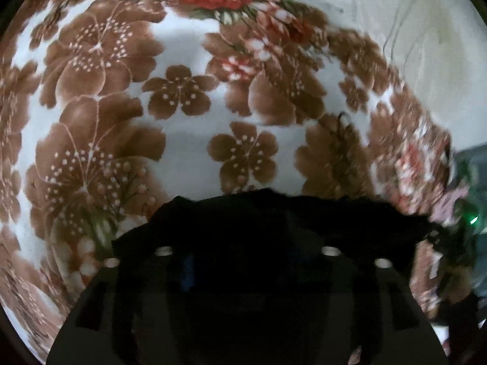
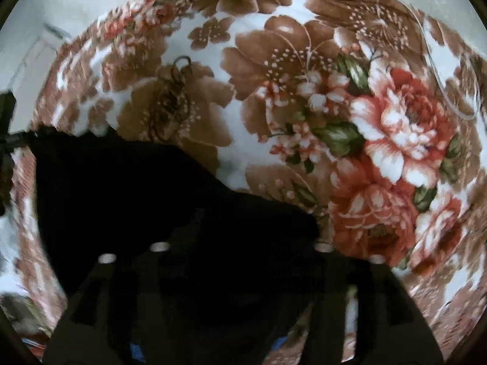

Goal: Fold large clothes

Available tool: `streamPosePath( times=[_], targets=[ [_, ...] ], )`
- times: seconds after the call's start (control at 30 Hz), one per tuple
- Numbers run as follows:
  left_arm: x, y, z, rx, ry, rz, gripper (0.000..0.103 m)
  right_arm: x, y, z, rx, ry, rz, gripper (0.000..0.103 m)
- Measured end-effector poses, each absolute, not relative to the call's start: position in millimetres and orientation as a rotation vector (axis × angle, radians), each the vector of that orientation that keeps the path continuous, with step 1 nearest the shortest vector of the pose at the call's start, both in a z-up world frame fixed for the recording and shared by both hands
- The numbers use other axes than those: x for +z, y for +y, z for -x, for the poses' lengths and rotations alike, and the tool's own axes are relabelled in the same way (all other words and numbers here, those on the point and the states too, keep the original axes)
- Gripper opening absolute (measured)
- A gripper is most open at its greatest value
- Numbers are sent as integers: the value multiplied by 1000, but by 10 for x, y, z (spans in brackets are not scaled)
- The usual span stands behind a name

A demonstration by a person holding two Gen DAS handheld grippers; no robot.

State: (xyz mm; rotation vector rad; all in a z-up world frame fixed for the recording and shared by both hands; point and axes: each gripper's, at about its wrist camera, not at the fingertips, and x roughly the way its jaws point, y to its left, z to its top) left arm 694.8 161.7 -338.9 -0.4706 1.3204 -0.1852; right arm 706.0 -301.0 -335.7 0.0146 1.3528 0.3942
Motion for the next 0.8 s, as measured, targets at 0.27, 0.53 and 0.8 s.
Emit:
streamPosePath(
  times=[0.27, 0.53, 0.8],
  targets=[
    [-2740, 1621, -6908, -120, 1173, 320, 95, -2861, -2981, -7100, 251, 1226, 129, 98],
    [-3158, 305, -5982, -259, 1024, -210, 97, -3136, -2170, -6143, 258, 1028, 242, 98],
    [-3964, 530, -6281, -125, 1078, -157, 99, -3870, -1800, -6139, 203, 1115, 233, 98]
  ],
)
